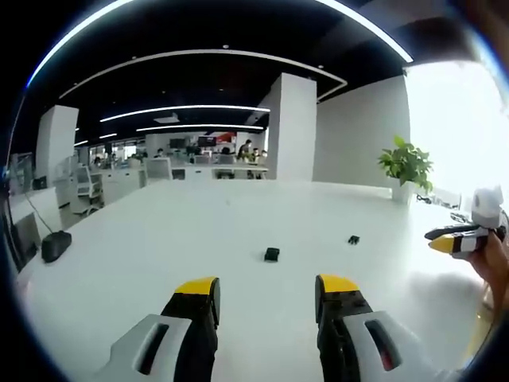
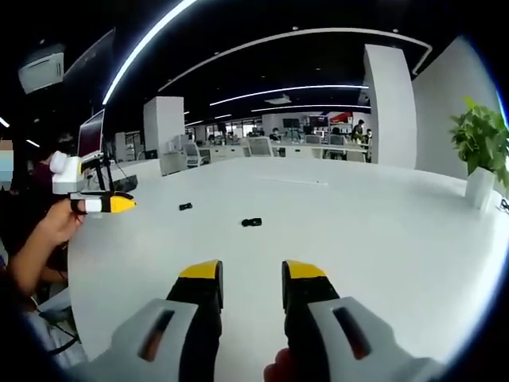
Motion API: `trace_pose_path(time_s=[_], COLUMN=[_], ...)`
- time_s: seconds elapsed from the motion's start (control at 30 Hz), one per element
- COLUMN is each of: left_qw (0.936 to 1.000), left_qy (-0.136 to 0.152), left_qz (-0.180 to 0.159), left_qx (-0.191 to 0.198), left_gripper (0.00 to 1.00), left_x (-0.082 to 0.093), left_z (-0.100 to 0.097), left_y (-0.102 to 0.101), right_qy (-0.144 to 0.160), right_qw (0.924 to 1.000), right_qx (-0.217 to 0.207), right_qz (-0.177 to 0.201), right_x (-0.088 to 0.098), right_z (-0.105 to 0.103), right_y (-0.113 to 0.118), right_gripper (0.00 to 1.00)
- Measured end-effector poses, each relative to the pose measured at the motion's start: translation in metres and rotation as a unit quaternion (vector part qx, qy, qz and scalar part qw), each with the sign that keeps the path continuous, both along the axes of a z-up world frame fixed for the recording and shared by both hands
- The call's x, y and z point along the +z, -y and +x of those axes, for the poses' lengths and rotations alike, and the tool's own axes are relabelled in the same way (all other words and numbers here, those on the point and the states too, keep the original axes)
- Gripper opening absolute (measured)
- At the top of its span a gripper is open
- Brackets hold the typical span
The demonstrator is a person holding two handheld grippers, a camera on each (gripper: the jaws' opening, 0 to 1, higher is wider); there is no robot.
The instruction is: Snap the two parts of the plastic buckle together until the buckle closes and remains connected.
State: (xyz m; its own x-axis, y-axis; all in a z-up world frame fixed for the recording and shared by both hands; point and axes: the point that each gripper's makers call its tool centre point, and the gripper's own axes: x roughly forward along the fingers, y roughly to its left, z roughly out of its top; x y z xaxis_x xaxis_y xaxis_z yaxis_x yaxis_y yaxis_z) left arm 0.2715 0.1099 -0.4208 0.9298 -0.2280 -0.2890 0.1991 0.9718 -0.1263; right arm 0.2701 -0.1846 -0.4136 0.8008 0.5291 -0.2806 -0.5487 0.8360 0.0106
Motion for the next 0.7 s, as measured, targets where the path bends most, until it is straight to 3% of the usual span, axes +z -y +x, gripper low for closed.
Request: trace_pose_path(time_s=[0.4, 0.5, 0.7], left_qw=[1.0000, 0.9997, 0.9998], left_qy=[-0.005, -0.011, -0.007], left_qz=[0.001, -0.018, -0.010], left_qx=[-0.004, -0.013, -0.016], left_gripper=[0.49, 0.48, 0.48], left_x=[0.001, 0.002, 0.005], left_z=[0.006, 0.009, 0.016], left_y=[0.006, 0.010, 0.014], right_qy=[0.000, -0.002, -0.004], right_qw=[0.9997, 0.9997, 0.9998], right_qx=[0.020, 0.021, 0.017], right_qz=[-0.015, -0.014, -0.013], right_x=[0.010, 0.010, 0.010], right_z=[0.004, 0.006, 0.011], right_y=[0.000, 0.001, 0.004], right_gripper=[0.28, 0.28, 0.28])
